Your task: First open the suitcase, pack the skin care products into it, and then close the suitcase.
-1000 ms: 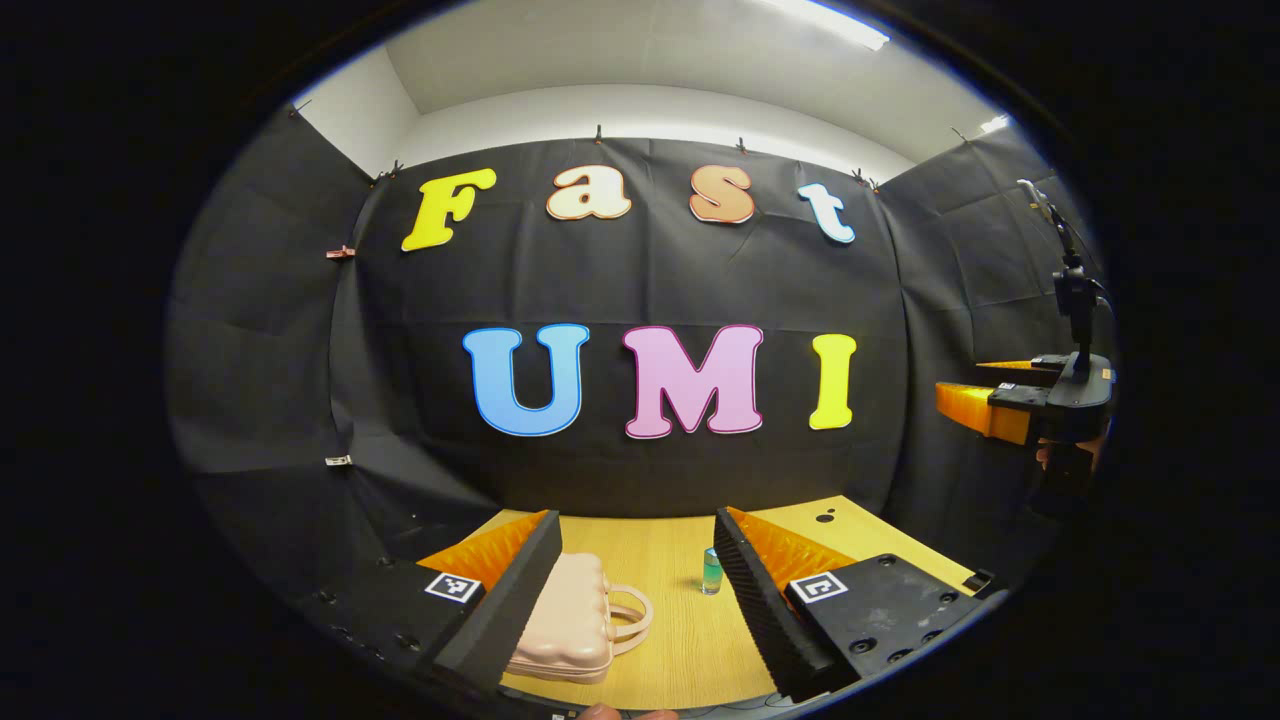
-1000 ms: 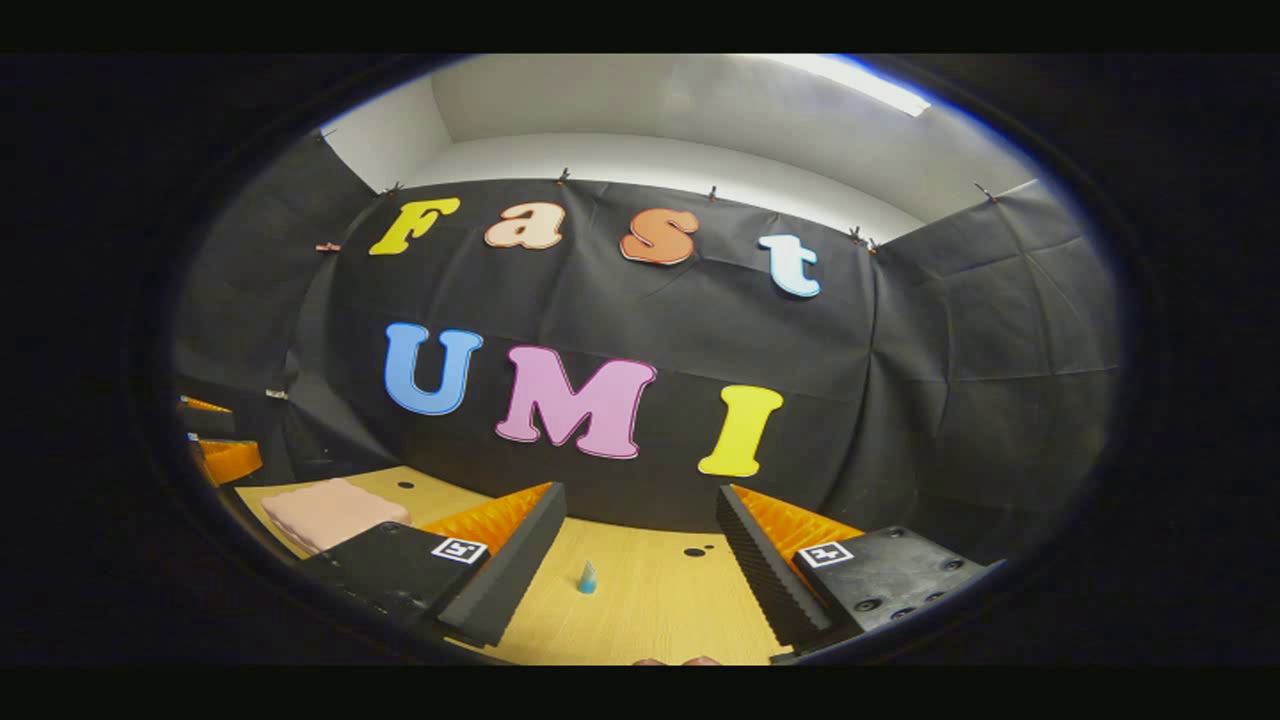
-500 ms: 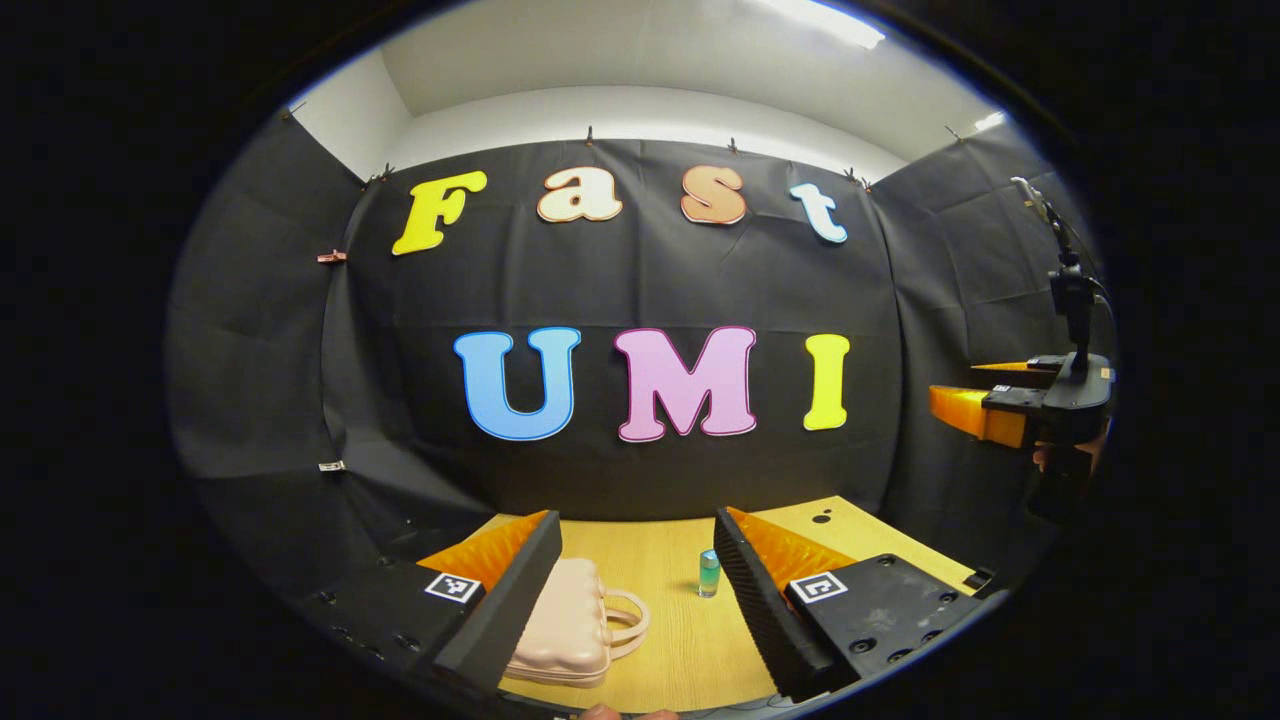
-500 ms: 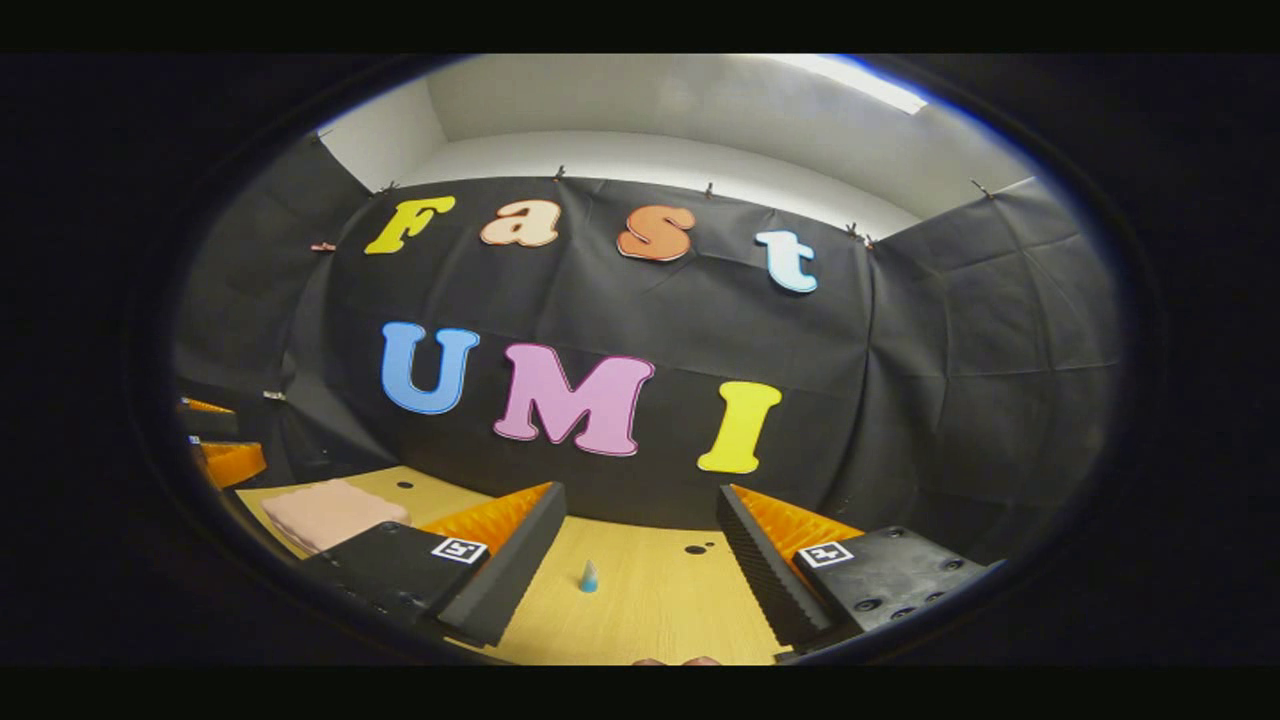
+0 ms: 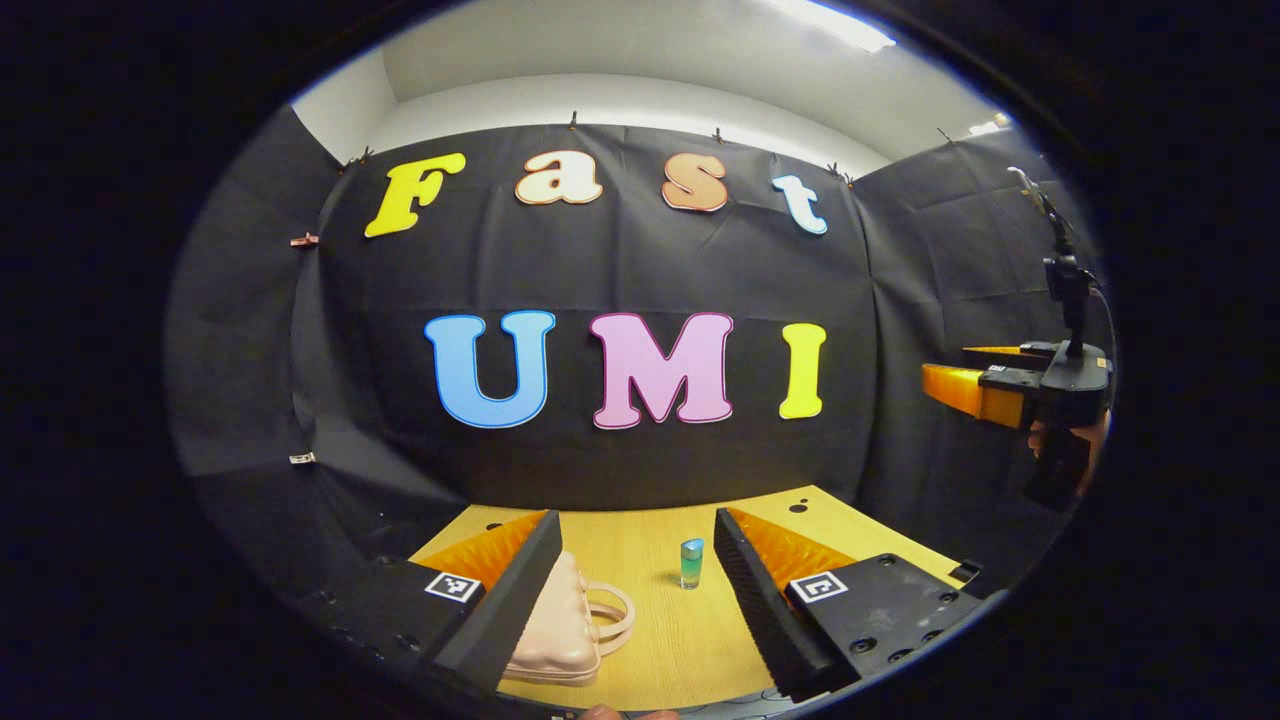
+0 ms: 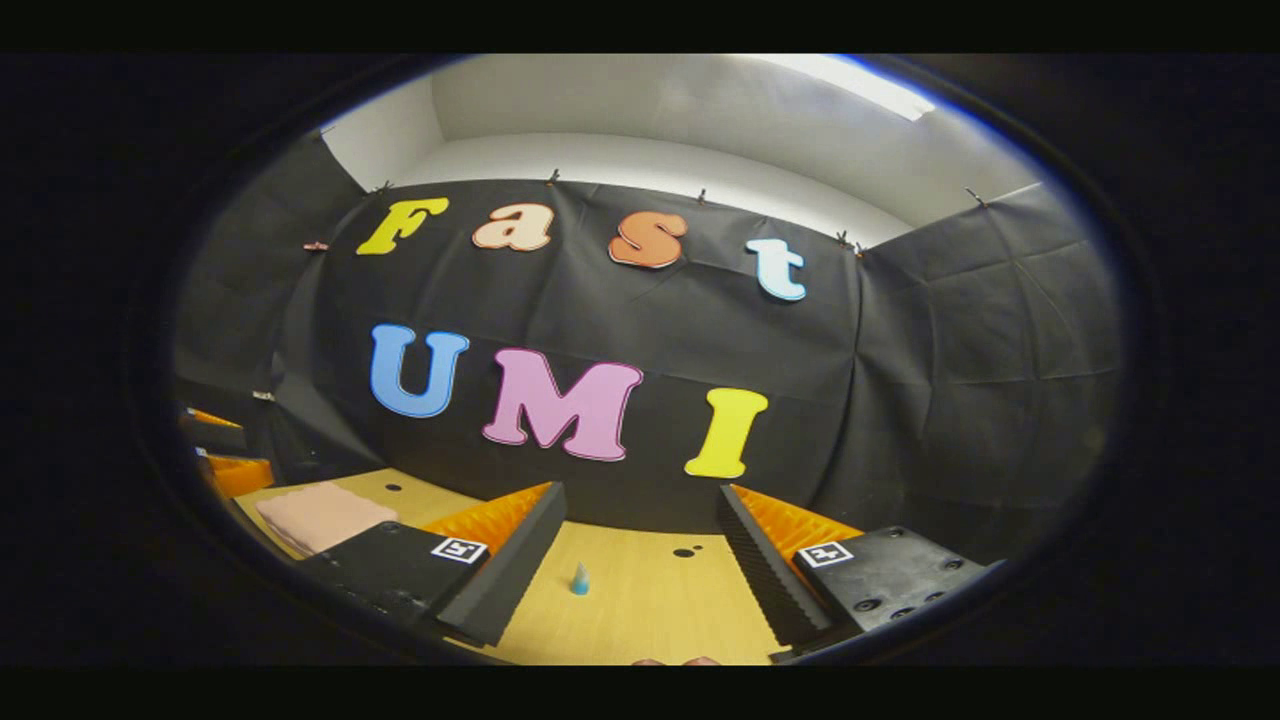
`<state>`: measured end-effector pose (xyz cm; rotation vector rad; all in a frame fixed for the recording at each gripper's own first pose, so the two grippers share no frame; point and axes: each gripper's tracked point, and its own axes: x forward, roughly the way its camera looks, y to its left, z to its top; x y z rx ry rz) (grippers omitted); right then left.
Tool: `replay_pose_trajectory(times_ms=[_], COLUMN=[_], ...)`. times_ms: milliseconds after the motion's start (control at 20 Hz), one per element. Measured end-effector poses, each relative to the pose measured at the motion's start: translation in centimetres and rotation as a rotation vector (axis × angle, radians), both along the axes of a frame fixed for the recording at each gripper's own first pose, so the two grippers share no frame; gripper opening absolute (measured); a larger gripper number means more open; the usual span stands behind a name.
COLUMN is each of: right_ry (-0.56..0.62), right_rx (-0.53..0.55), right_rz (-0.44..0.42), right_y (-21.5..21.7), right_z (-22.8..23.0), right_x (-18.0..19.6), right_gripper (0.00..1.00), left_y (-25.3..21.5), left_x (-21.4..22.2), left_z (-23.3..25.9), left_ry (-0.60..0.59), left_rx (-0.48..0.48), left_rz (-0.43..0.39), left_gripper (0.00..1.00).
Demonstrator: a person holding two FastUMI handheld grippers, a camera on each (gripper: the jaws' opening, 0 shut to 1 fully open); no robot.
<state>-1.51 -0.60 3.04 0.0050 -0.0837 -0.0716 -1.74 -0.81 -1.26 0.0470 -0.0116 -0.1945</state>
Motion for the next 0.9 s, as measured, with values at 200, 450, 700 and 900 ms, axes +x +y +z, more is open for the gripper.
replay_pose_trajectory(times_ms=[200,450,700,900], right_ry=[0.03,0.044,0.117,0.165], right_rx=[-0.011,-0.049,-0.01,-0.011], right_rz=[-0.004,-0.003,0.056,0.104], right_y=[0.7,0.4,1.8,2.7], right_z=[-1.7,-3.1,-7.0,-11.7], right_x=[-0.6,0.7,5.3,10.7], right_gripper=[0.96,0.96,0.96,0.96], left_y=[-1.3,-2.3,-2.8,-1.7], left_x=[1.7,5.4,10.9,16.5], left_z=[-3.5,-9.3,-16.7,-21.7], left_ry=[0.07,0.195,0.402,0.497], left_rx=[0.008,-0.004,-0.053,0.049], left_rz=[-0.043,-0.037,-0.027,0.059], left_gripper=[0.96,0.96,0.96,0.97])
